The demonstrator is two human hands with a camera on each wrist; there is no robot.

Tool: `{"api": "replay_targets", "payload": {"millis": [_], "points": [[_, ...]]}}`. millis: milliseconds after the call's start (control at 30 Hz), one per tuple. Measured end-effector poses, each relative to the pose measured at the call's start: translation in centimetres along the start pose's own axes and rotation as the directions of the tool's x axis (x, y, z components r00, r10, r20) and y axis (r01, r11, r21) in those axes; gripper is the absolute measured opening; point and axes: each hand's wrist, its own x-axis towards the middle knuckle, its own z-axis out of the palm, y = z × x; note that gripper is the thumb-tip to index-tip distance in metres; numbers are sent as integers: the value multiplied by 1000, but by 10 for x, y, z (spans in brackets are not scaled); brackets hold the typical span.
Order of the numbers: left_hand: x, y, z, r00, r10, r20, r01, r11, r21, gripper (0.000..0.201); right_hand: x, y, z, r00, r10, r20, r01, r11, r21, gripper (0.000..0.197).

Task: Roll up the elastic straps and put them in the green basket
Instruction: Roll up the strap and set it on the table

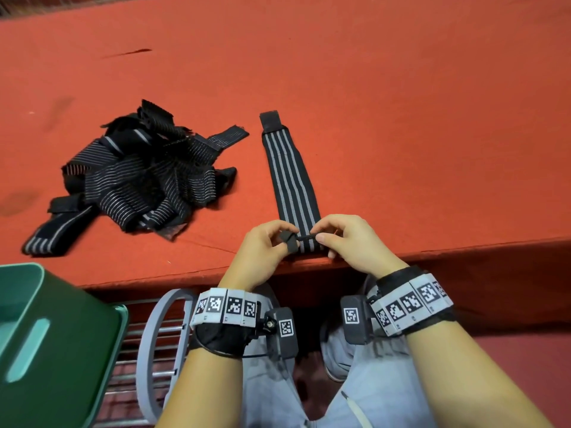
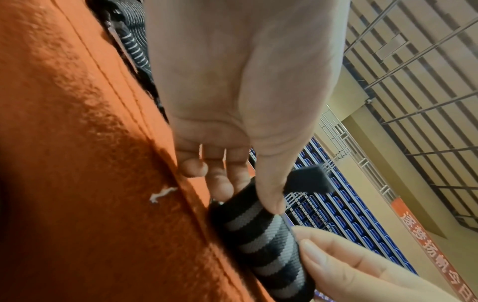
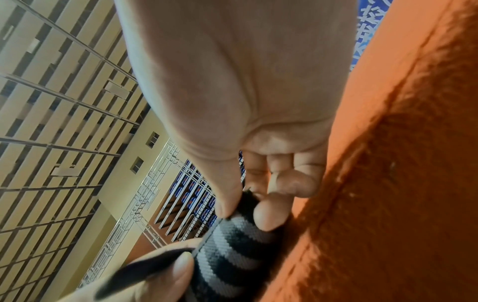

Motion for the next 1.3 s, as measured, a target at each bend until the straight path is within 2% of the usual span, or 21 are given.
{"api": "replay_targets", "payload": {"millis": [233,433,467,633,733,900,1033,1067,1133,1200,1300], "points": [[5,0,3,993,-118,10,117,991,57,8,6,4,7,995,90,-35,-90,996,2,13],[15,-3,6,984,-165,-66,171,981,96,3,11,6,9,995,82,-61,-84,996,-35,11],[16,-3,7,981,-173,-88,181,979,95,4,12,7,10,995,73,-66,-77,995,-58,12],[18,1,9,966,-171,-196,192,977,93,31,14,10,13,995,34,-90,-46,990,-136,14],[17,1,10,963,-120,-241,156,979,133,33,14,10,14,995,37,-95,-51,987,-152,16],[16,-2,9,991,-39,-130,56,990,130,22,14,9,12,998,26,-61,-36,985,-170,13],[13,1,5,999,-16,-41,22,989,147,11,12,5,3,998,7,56,4,982,-187,4],[12,1,5,1000,-11,-26,15,987,162,10,11,5,0,996,3,94,16,980,-200,5],[11,1,4,1000,-8,-11,10,984,176,9,11,4,-3,987,10,163,29,971,-237,18],[10,2,3,1000,-14,12,11,980,200,14,11,4,-3,983,12,182,38,963,-268,27],[9,5,0,998,-19,52,2,953,303,31,11,5,-2,988,-10,157,54,958,-283,27]]}}
